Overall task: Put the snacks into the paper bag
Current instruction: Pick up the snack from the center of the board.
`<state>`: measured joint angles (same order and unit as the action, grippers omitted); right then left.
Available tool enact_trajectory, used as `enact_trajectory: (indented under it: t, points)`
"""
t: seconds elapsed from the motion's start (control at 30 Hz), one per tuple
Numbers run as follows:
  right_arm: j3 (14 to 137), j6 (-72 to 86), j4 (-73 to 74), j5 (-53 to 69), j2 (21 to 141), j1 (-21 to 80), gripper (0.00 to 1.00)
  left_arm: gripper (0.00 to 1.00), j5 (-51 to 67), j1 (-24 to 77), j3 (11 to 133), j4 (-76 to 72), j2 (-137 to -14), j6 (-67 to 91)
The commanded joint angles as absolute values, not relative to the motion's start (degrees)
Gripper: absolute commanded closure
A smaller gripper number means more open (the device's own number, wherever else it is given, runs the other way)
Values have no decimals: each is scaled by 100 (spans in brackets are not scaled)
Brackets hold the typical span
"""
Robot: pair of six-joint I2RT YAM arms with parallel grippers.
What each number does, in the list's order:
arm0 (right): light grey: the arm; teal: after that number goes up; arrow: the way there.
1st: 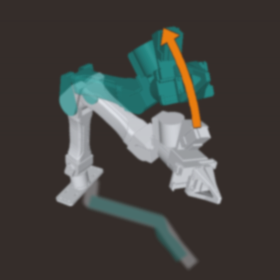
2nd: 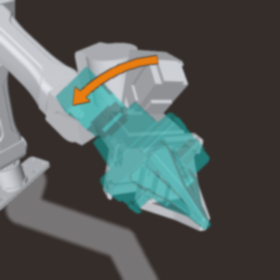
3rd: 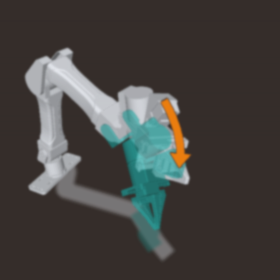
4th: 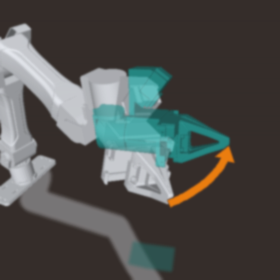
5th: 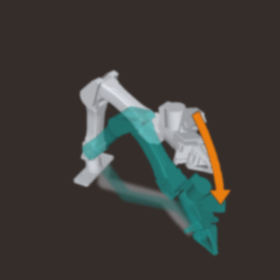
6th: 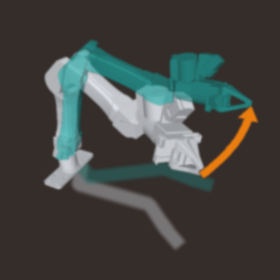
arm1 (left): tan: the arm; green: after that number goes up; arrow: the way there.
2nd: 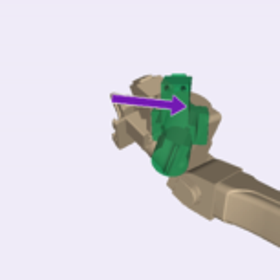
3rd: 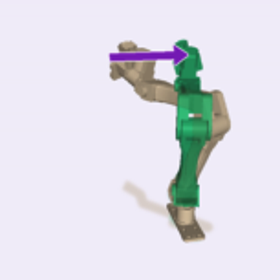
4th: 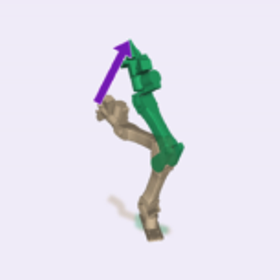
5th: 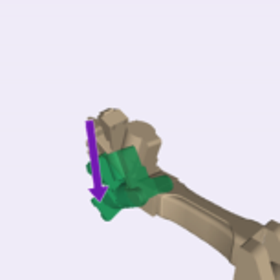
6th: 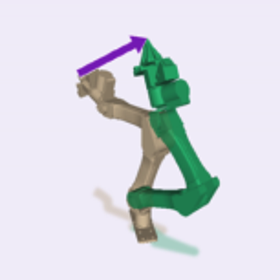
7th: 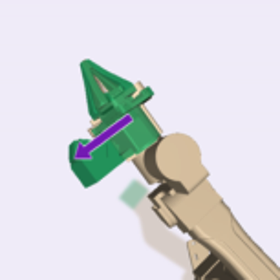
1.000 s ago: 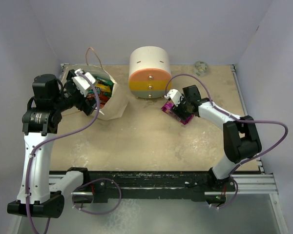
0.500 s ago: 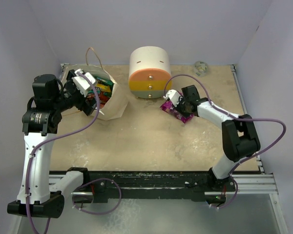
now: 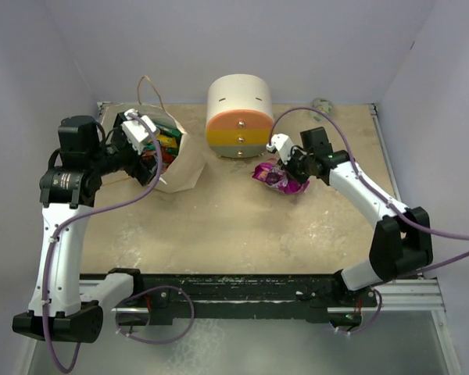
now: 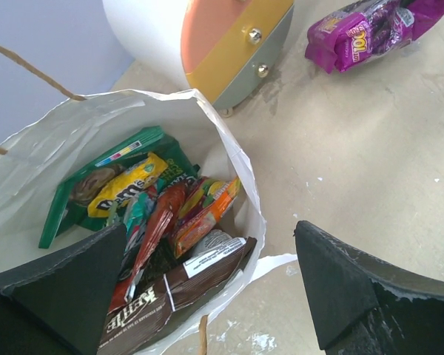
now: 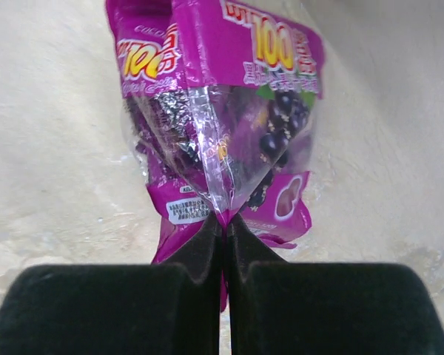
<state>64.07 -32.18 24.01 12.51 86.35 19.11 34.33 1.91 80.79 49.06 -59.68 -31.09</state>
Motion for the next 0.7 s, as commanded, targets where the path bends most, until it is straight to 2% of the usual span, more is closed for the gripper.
enact_trajectory:
  t: [0.0, 0.2, 0.4, 0.53, 0.67]
  points:
    - [7014, -3025, 2640, 2204, 8083, 1942, 100, 3, 3839, 199, 8402, 4967, -6077, -3228]
    - [7260, -2787, 2792, 3107, 7726, 1947, 100, 5, 3865, 529, 8704, 5074, -6327, -3293]
    - [7606, -2572, 2852, 4069, 7460, 1939, 100, 5, 3613, 1428, 8756, 5032, -6558, -3517]
    - [7774, -2191, 2535, 4737, 7299, 1939, 100, 5, 4168, 1574, 8780, 5002, -6773, -3910]
    - [8099, -2044, 2545, 5029, 7310, 1942, 100, 1, 4763, 1615, 8698, 4823, -6851, -4526]
